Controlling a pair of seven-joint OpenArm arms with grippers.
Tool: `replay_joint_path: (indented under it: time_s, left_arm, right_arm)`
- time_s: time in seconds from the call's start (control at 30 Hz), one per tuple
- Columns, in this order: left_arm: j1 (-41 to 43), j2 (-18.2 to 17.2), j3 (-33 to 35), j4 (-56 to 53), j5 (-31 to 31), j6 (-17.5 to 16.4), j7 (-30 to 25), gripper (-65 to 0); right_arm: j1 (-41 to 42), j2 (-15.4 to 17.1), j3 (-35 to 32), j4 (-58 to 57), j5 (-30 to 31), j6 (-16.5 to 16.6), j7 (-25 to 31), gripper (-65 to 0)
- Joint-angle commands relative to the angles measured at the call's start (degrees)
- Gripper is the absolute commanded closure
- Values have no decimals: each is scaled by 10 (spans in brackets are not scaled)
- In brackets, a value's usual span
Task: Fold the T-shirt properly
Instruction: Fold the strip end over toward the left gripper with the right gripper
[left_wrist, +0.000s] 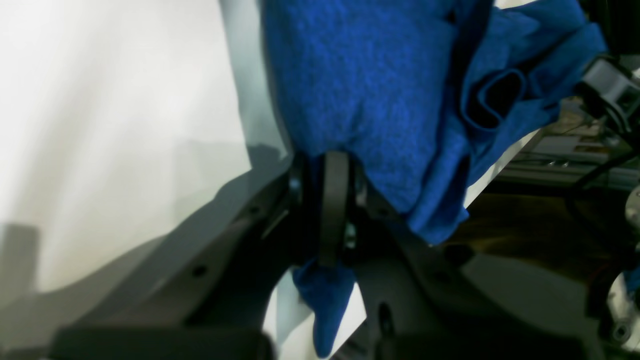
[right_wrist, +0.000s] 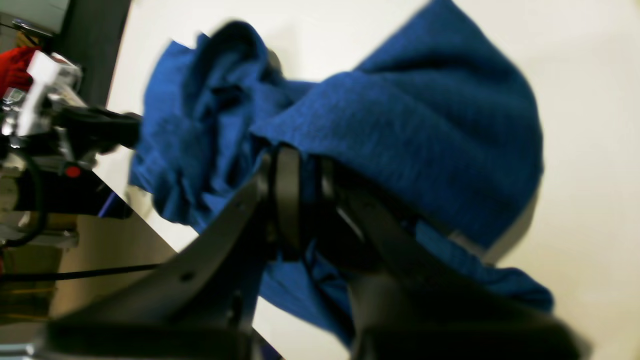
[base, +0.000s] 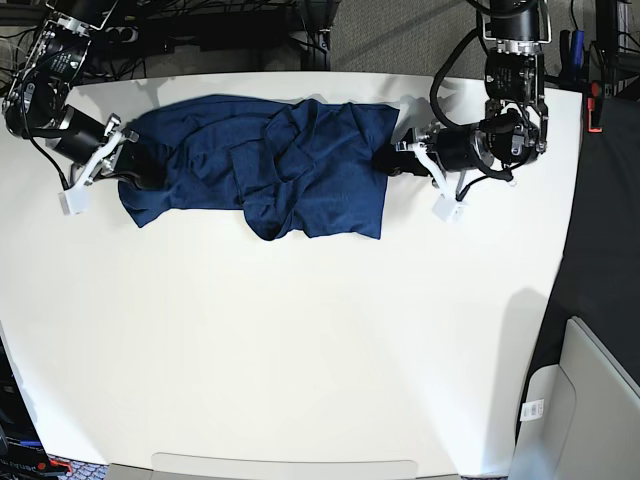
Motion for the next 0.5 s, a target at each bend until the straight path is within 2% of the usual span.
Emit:
replay_joint_path:
  time_s: [0.0,0.1,0.27,0.47]
  left_arm:
    - [-8,0,-2,3,-13,-4,-1,-4]
    - [-7,4,1,2,-13,-4,-26,-4]
    - [-7,7,1,-12,-13,-4,-44,-4]
    - [-6,8,1,-31,-13,-4,-55,-4]
  right_arm:
    - [13,-2,-16,20,22,2,8,-14]
    - [25,-15,-65,38,21,2,8,-15]
    - [57,-70,-137,34,17,2,8,-15]
    - [91,-133,-205,30,-16,2,8,-15]
